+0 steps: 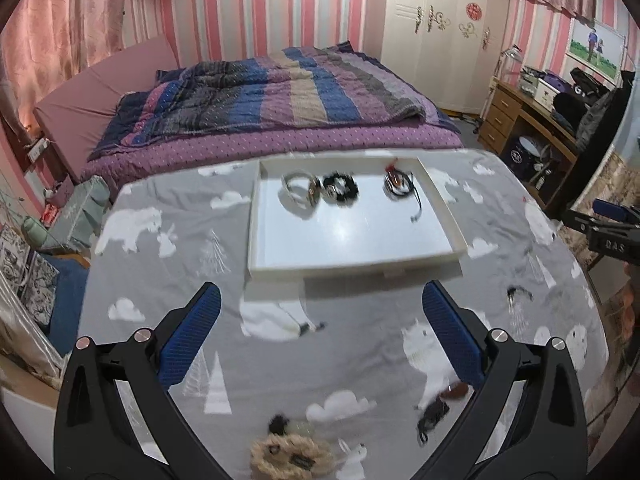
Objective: Organize jewelry
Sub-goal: 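Withdraw both grippers from the tray toward the remaining jewelry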
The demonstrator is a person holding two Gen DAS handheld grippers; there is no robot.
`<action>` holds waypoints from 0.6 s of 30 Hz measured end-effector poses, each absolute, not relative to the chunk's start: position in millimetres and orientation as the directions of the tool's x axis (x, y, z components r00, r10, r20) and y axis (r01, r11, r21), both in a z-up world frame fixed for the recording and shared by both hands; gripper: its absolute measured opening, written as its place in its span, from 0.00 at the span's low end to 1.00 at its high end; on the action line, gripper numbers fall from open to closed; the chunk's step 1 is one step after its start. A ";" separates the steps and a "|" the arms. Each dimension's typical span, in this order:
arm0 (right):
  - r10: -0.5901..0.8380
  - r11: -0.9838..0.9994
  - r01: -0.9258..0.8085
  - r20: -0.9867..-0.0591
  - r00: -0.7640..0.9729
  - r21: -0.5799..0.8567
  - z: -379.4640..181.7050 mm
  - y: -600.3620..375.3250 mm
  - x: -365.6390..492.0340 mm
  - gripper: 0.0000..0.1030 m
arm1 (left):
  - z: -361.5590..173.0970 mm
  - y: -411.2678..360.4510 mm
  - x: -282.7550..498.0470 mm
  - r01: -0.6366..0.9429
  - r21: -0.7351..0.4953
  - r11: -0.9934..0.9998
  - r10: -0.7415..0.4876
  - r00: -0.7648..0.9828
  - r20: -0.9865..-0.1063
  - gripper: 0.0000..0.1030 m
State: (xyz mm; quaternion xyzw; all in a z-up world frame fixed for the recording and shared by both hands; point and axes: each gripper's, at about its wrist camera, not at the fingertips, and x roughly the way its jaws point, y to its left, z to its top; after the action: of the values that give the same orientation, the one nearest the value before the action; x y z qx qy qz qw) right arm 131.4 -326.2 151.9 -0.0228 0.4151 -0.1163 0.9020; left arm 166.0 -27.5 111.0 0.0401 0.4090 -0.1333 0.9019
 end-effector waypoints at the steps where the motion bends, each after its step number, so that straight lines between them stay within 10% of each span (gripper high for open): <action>1: -0.229 0.972 0.193 -0.749 0.621 -0.137 146.2 -329.3 127.9 0.88 | 106.6 -28.3 161.6 0.278 -0.039 0.960 -0.211 0.625 -0.751 0.97; 18: -0.244 0.960 0.257 -0.794 0.557 -0.114 53.5 -364.5 83.7 0.88 | 19.6 -56.9 107.5 0.367 -0.051 0.929 -0.259 0.543 -0.799 0.97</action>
State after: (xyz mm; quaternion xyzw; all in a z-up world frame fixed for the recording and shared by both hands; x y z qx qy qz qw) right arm 83.7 -364.5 53.5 0.0074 0.4489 -0.1418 0.8823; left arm 107.5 -56.9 19.6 0.0610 0.4434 -0.1784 0.8763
